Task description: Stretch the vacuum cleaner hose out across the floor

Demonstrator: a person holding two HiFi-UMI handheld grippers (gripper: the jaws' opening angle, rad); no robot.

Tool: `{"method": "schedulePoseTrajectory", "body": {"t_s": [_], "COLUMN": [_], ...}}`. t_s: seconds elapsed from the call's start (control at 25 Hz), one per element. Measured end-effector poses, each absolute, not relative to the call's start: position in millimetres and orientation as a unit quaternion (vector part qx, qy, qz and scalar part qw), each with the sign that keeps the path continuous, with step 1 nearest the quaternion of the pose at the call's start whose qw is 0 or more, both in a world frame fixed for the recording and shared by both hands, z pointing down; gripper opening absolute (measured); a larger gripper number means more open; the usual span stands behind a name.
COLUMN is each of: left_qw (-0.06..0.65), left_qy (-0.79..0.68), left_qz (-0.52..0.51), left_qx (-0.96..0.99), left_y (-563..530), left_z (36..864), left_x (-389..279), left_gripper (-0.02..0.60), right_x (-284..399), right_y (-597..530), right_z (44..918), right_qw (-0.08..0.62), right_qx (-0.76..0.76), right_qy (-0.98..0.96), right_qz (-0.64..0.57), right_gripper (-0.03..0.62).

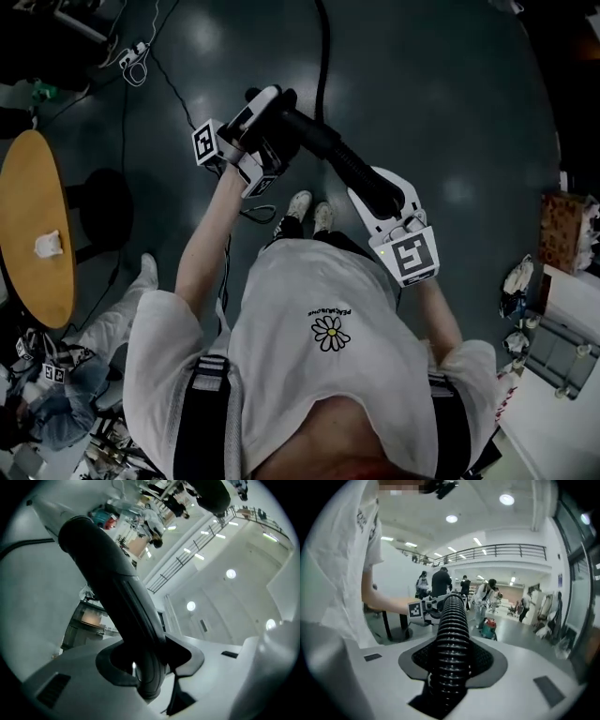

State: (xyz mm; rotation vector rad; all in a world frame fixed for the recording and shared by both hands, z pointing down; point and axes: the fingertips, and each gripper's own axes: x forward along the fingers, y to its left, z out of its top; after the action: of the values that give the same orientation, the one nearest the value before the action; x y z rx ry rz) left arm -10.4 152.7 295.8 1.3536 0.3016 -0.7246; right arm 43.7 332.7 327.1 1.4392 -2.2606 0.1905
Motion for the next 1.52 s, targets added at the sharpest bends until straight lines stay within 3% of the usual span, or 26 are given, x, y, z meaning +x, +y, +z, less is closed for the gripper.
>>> {"method": "schedulePoseTrajectory", "body": {"t_s": [0.16,0.32,0.44,0.64,0.76,0.88,1.0,1.12,1.28,1.44,1.52], "left_qw": [0.754,0.759,0.745,0.706,0.66,0.567,0.497,0.494,0.487,0.446,0.417], "left_qy": [0.085,0.057,0.048,0.072,0.141,0.254,0.351,0.386,0.422,0.449,0.453], "left_qz": [-0.365,-0.382,-0.406,-0.432,-0.32,-0.156,-0.069,-0.061,-0.044,-0.002,0.028], "left_qx": [0.54,0.524,0.527,0.556,0.665,0.768,0.79,0.777,0.764,0.774,0.787], "left_y": [154,151,143,123,158,235,301,320,353,373,382], "left_z": [333,347,346,309,270,239,224,213,195,182,178], "left_x": [-20,-25,-28,-44,-32,-17,-18,-11,17,31,33], "left_gripper": [0.163,0.163,0.163,0.163,0.155,0.152,0.149,0.149,0.148,0.147,0.148], "right_x": [48,46,36,58,85,84,56,34,36,23,18], "right_y": [330,336,349,375,366,319,285,253,211,218,223], "right_z": [321,325,324,260,259,270,279,288,269,260,242], "right_qw": [0.303,0.292,0.137,-0.229,-0.299,-0.349,-0.307,-0.232,-0.254,-0.197,-0.205], "right_qx": [0.505,0.486,0.426,0.256,0.216,0.17,0.119,0.086,0.07,0.027,-0.018], "right_qy": [-0.808,-0.822,-0.853,-0.801,-0.759,-0.711,-0.712,-0.707,-0.675,-0.677,-0.667], "right_qz": [-0.012,0.061,0.27,0.49,0.536,0.586,0.621,0.663,0.689,0.709,0.717], "right_gripper": [0.155,0.16,0.166,0.164,0.164,0.164,0.166,0.166,0.166,0.166,0.166]}}
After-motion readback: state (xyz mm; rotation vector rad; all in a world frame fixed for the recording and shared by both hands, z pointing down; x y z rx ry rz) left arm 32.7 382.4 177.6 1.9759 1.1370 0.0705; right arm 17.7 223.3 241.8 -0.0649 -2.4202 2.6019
